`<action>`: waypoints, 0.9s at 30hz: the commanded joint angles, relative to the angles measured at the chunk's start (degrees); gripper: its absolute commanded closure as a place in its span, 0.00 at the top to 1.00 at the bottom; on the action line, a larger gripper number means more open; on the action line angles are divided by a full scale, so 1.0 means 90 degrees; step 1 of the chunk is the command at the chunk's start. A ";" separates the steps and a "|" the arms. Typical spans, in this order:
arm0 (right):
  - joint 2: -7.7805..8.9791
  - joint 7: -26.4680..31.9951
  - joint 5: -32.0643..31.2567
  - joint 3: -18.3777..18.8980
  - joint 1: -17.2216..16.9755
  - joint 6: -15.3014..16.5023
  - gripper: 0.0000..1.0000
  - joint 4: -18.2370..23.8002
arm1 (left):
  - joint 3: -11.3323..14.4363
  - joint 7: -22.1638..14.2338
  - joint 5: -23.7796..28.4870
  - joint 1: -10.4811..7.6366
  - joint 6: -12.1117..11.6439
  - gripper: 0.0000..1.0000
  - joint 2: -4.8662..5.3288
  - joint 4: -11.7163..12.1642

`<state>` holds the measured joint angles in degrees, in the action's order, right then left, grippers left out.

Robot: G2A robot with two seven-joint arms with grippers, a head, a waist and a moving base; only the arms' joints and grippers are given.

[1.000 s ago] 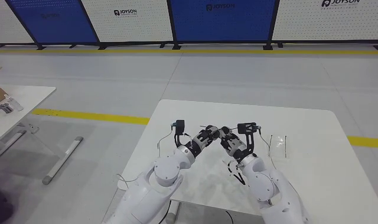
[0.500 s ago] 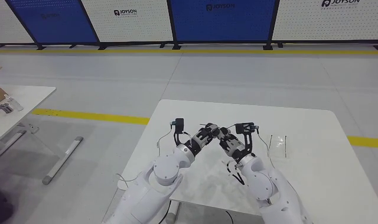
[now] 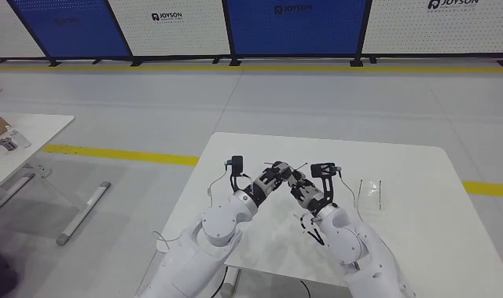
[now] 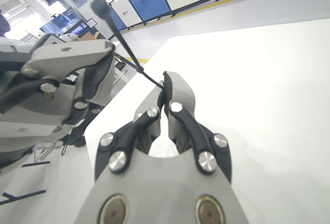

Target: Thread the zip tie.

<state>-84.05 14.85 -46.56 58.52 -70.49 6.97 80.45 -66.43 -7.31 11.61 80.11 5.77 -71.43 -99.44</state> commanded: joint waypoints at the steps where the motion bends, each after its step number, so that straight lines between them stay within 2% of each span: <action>1: -0.0001 0.0006 0.0020 -0.0003 0.0016 0.0008 0.00 -0.0034 | -0.0015 -0.0003 0.0028 0.0007 -0.0021 0.00 -0.0001 -0.0023; 27: 0.0003 -0.0033 0.0101 -0.0046 0.0114 0.0038 0.00 -0.0283 | -0.0158 0.0014 0.0133 0.0240 -0.0211 0.00 0.0010 -0.0459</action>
<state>-84.02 14.57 -45.64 58.12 -69.51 7.33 77.89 -67.83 -7.19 12.85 82.21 3.88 -71.34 -103.49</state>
